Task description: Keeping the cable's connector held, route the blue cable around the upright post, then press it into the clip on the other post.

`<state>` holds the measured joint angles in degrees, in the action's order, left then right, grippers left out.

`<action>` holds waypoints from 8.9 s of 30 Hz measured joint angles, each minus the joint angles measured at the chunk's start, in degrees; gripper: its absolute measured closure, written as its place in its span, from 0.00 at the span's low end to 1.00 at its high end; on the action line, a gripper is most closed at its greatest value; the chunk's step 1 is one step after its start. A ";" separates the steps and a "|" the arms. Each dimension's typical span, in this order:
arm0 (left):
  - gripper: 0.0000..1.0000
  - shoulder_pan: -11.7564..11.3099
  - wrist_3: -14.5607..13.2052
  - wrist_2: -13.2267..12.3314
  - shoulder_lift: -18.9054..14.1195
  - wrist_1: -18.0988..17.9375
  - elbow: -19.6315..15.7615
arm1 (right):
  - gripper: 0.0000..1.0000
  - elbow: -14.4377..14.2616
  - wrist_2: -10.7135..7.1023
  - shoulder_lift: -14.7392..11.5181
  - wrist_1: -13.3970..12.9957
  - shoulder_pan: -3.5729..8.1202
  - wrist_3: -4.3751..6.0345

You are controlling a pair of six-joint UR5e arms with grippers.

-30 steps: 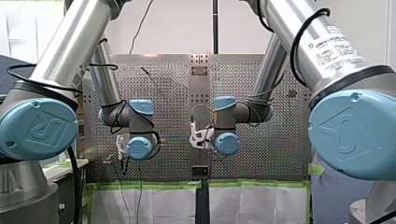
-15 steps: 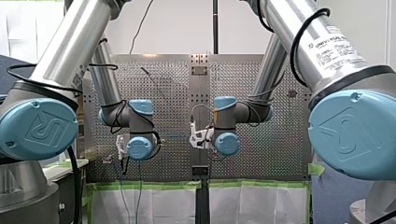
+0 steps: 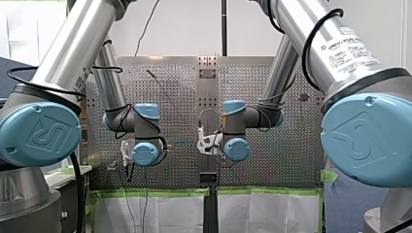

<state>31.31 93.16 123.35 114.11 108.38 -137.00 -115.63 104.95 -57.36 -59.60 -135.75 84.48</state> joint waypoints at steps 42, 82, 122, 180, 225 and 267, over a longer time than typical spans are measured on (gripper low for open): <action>1.00 -0.01 -0.11 0.06 0.00 0.11 0.00 | 1.00 0.00 -0.03 0.05 0.00 0.00 0.00; 1.00 3.24 -0.44 4.38 0.35 1.41 -0.09 | 1.00 2.53 0.00 6.60 7.74 -1.22 -0.17; 1.00 -0.57 1.09 5.90 -15.57 15.03 2.06 | 1.00 12.10 -8.14 -8.43 24.83 0.27 6.51; 1.00 -19.06 4.05 -10.57 -35.34 47.58 34.42 | 1.00 39.18 -18.04 -13.15 37.73 1.78 13.06; 1.00 -37.88 6.03 -35.66 -17.77 62.75 52.54 | 1.00 53.00 -19.32 0.17 41.81 3.14 13.09; 1.00 -32.74 15.77 -37.78 -11.14 62.09 45.38 | 1.00 49.65 -19.20 2.07 43.60 2.68 11.22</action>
<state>-1.44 108.93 85.57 102.97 170.47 -91.62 -65.98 85.75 -55.29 -16.00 -133.07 95.69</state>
